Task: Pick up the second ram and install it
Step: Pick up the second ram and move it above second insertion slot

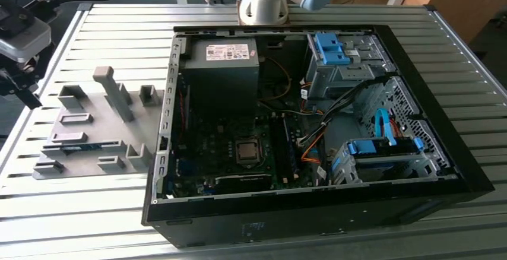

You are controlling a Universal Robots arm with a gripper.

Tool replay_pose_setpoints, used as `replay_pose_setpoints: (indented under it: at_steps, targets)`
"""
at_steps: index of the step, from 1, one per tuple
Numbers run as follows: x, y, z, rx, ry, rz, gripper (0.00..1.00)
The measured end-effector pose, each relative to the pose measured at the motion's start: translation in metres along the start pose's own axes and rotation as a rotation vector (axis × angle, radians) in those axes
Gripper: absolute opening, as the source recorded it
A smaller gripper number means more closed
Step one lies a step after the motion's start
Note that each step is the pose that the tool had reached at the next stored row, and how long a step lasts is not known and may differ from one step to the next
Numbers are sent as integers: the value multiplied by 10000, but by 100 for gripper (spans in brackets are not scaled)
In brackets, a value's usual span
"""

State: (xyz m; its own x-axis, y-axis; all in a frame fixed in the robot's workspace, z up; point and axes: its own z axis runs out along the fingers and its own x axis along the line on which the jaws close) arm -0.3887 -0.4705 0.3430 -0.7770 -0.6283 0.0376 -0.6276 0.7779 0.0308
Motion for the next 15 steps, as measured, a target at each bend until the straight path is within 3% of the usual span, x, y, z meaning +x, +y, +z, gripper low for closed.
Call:
replay_pose_setpoints:
  at_steps: [15]
  targets:
    - [0,0,6,93,75,-2481,11]
